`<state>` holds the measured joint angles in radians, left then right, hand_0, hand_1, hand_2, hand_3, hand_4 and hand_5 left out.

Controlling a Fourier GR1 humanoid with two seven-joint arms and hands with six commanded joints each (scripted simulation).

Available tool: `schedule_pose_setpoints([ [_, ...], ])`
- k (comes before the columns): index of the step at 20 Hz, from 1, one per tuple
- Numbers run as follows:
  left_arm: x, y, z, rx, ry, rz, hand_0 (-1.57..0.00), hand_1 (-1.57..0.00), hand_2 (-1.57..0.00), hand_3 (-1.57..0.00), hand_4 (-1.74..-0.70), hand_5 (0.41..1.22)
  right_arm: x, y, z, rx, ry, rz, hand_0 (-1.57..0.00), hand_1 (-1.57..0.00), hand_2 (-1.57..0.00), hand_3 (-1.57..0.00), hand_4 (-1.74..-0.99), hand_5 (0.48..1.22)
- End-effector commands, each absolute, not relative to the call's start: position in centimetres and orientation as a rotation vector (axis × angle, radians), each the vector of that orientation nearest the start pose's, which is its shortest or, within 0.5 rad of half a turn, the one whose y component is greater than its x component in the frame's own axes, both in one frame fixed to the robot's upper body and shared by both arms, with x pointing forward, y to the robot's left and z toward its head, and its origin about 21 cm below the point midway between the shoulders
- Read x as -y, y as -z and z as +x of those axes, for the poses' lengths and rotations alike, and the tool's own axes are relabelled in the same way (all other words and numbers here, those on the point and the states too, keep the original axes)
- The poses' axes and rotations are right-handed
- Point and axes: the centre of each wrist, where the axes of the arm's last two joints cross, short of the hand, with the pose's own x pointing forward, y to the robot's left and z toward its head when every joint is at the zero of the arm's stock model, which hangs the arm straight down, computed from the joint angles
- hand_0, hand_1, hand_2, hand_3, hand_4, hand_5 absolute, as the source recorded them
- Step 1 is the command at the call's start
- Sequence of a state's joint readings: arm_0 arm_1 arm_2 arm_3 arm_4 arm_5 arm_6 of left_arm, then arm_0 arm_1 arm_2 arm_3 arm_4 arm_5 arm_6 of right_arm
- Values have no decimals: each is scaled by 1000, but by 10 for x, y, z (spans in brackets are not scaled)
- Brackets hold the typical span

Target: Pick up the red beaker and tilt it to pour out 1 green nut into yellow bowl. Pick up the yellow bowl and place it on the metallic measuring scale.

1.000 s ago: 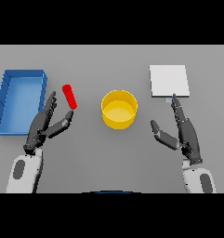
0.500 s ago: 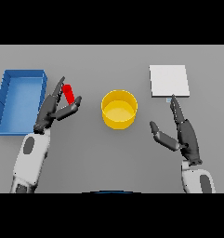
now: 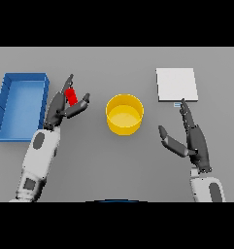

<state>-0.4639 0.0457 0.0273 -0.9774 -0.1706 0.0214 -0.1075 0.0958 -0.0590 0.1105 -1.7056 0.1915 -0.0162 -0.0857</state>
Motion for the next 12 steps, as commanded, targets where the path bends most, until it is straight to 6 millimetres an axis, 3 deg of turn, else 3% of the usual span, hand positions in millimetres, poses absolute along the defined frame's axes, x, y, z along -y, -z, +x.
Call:
schedule_pose_setpoints([
  [1,-194,20,357,1531,276,65,1,1,1,1,-1270,700,225,-13,223,1705,-245,-136,1,1,1,1,-1244,643],
  [3,-193,24,360,1548,235,40,1,1,-6,1,-1303,719,225,-15,223,1705,-244,-139,1,1,1,1,-1246,646],
  [5,-196,29,363,1546,203,34,-81,-94,-157,-133,-1364,761,226,-16,225,1708,-241,-136,1,1,1,1,-1242,645],
  [6,-194,31,364,1553,188,31,-207,-230,-287,-254,-1401,787,225,-15,223,1707,-240,-139,1,1,1,1,-1240,645],
  [8,-189,34,365,1543,176,88,-551,-588,-662,-728,-1471,943,226,-11,219,1701,-247,-138,1,1,1,1,-1237,648],
  [9,-185,37,365,1544,198,114,-755,-783,-844,-884,-1519,999,225,-10,219,1699,-240,-128,1,1,1,1,-1239,648],
  [12,-175,34,368,1563,264,144,-1153,-1168,-1199,-1108,-1615,1107,229,-16,224,1703,-251,-142,1,1,1,1,-1241,650],
])
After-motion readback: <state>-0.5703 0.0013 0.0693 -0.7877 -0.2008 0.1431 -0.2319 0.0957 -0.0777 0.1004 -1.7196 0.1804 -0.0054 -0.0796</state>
